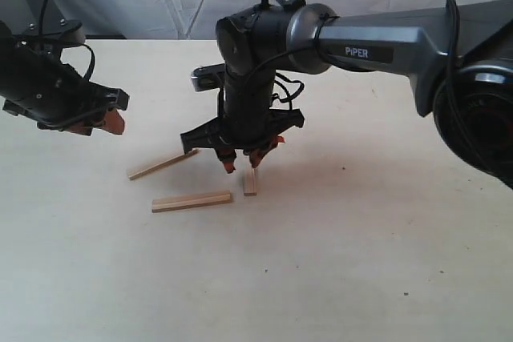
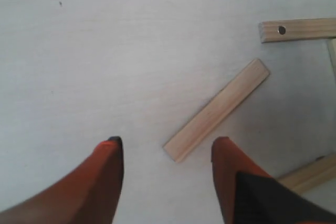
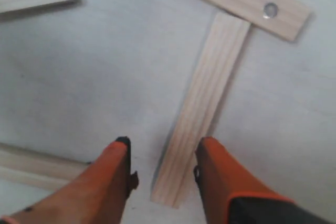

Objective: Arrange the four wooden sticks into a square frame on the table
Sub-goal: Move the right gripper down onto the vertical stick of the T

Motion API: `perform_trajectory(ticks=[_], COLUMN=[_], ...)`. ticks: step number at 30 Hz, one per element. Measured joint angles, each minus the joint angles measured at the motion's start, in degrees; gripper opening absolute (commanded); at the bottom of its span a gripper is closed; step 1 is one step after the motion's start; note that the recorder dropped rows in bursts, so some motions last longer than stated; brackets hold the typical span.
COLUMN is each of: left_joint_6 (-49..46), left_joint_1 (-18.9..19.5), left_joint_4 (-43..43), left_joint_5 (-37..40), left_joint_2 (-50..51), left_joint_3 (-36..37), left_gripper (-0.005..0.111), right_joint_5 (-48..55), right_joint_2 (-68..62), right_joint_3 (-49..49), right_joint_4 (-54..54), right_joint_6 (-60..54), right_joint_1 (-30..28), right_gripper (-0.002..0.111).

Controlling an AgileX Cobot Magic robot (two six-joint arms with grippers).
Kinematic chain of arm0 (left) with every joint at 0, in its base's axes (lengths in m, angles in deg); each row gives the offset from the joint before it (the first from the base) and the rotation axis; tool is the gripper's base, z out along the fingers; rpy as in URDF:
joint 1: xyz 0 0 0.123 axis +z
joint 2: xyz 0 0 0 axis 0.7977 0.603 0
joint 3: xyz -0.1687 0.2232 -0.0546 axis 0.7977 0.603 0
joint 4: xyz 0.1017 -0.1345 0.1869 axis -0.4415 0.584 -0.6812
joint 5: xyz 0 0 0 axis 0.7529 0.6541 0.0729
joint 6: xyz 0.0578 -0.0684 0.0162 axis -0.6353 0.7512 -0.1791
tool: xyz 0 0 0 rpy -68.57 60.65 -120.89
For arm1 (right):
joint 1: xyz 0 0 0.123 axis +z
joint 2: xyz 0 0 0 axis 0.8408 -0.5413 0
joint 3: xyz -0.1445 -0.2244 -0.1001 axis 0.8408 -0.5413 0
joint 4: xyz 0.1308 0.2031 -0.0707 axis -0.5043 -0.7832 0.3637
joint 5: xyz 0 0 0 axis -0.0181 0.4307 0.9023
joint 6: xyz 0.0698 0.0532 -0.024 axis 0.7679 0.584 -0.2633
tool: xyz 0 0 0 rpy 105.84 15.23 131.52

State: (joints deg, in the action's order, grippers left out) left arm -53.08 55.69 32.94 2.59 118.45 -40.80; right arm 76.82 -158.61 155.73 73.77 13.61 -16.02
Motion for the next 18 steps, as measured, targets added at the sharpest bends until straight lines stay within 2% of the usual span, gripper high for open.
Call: perform_trajectory(ticks=[9,12,15,18], left_joint_6=[-0.2,-0.2,-0.2,-0.2], left_joint_1=[0.0,0.0,0.0,0.0], left_joint_4=[0.9,1.0,1.4,2.1], left_joint_5=[-0.6,-0.7,-1.0,-1.2], left_joint_2=[0.0,0.0,0.0,0.0], left_joint_3=[0.0,0.0,0.0,0.0], left_gripper=[0.051,0.051,0.051,0.051], right_joint_5=[-0.1,-0.1,0.2,0.5], right_joint_2=[-2.4,-3.1,-3.2,-3.0], right_joint_3=[0.1,0.1,0.1,0.1], right_joint_4=[3.3,3.0,2.7,1.8], right_joint_6=[6.4,7.3,7.4,7.4], right_joint_1=[0.0,0.0,0.0,0.0], right_gripper=[0.042,0.026,-0.001,0.000])
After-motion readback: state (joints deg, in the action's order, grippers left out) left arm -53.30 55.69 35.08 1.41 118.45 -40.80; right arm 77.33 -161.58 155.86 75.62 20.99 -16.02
